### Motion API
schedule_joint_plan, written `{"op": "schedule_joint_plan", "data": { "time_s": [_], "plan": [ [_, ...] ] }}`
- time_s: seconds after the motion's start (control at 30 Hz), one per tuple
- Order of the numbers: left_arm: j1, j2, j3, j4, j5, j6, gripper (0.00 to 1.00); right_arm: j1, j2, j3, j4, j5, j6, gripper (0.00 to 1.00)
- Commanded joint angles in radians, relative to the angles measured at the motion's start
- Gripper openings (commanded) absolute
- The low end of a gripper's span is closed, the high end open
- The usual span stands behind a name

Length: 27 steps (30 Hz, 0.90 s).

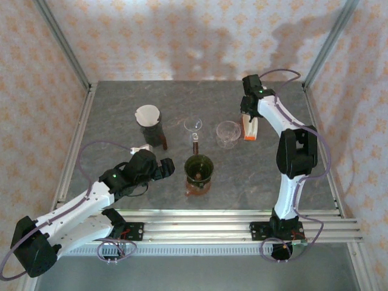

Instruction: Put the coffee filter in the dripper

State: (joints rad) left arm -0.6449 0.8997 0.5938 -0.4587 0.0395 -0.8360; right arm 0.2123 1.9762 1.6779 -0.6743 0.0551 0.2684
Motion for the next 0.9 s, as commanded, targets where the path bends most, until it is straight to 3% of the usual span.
{"op": "schedule_joint_plan", "data": {
  "time_s": [0.0, 0.2, 0.67, 0.87],
  "plan": [
    [0.011, 0.006, -0.005, 0.008, -0.022, 0.008, 1.0, -0.008, 0.016, 0.031, -0.022, 0.016, 0.007, 0.17],
    [0.012, 0.01, -0.008, 0.011, -0.019, 0.006, 1.0, -0.007, -0.012, 0.029, -0.015, 0.015, -0.004, 0.0],
    [0.013, 0.0, -0.009, 0.009, -0.016, 0.003, 1.0, -0.004, -0.232, -0.065, -0.022, 0.077, -0.01, 0.0],
    [0.014, -0.026, 0.009, -0.007, -0.002, 0.013, 1.0, 0.016, -0.429, -0.171, -0.001, 0.084, 0.003, 0.0]
  ]
}}
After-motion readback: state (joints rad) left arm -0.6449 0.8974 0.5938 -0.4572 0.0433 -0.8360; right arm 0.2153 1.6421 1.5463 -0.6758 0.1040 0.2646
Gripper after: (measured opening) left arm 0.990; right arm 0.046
